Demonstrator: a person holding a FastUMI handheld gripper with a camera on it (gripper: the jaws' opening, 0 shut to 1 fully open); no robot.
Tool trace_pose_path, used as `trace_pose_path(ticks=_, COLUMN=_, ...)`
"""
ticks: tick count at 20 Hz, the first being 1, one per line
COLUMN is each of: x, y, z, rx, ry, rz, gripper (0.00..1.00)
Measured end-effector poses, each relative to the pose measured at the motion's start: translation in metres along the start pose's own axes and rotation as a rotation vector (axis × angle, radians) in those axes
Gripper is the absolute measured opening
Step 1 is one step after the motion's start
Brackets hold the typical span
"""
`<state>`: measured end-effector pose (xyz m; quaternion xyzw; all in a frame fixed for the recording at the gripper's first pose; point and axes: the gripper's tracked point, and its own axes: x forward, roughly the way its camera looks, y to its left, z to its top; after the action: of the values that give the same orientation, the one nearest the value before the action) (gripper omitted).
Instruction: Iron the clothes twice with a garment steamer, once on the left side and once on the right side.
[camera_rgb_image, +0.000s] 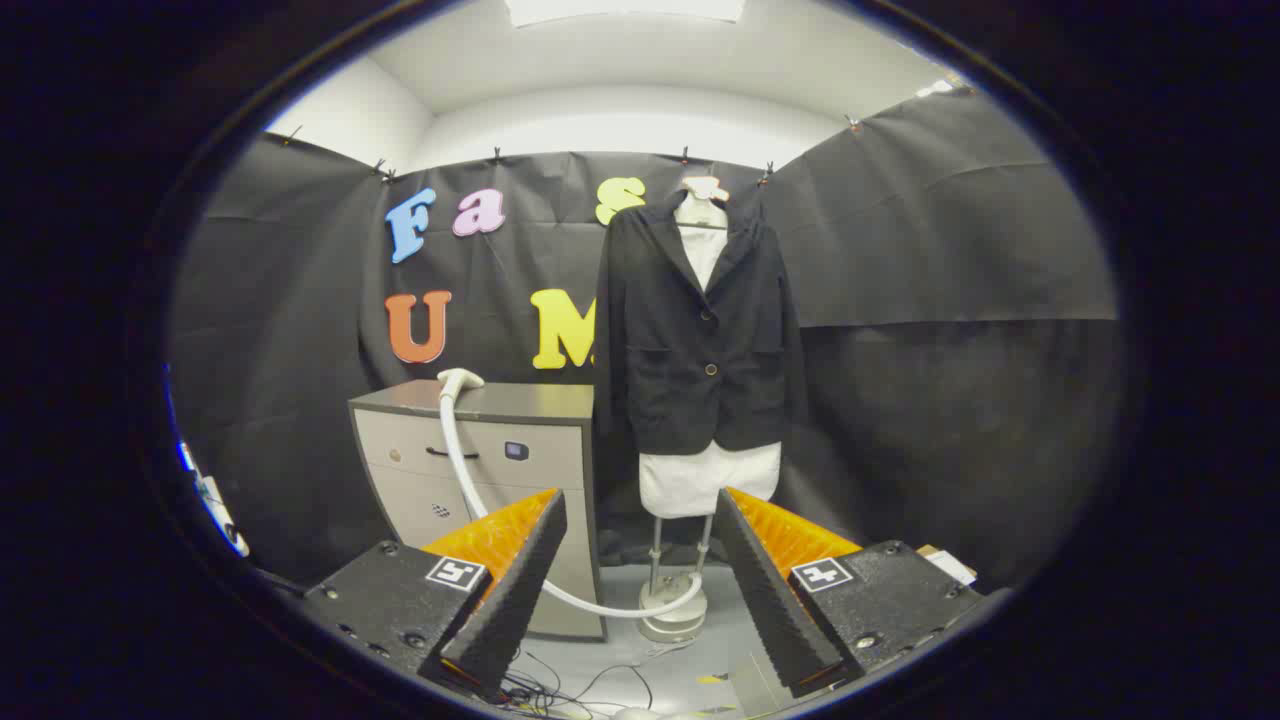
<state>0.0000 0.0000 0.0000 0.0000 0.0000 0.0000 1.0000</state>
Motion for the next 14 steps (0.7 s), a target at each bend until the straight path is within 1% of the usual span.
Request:
trace_pose_path(ticks=5, x=0.005, y=0.01, z=-0.003, rx=-0.003, ry=0.01, rz=0.016, gripper=0.96)
trace_pose_path(ticks=10, x=0.011, y=0.011, z=-0.003, rx=0.012, ry=0.013, rz=0.01, gripper=0.96)
trace_pose_path(ticks=14, x=0.013, y=0.01, z=0.005, rx=0.011, ry=-0.001, rz=0.007, gripper=0.96)
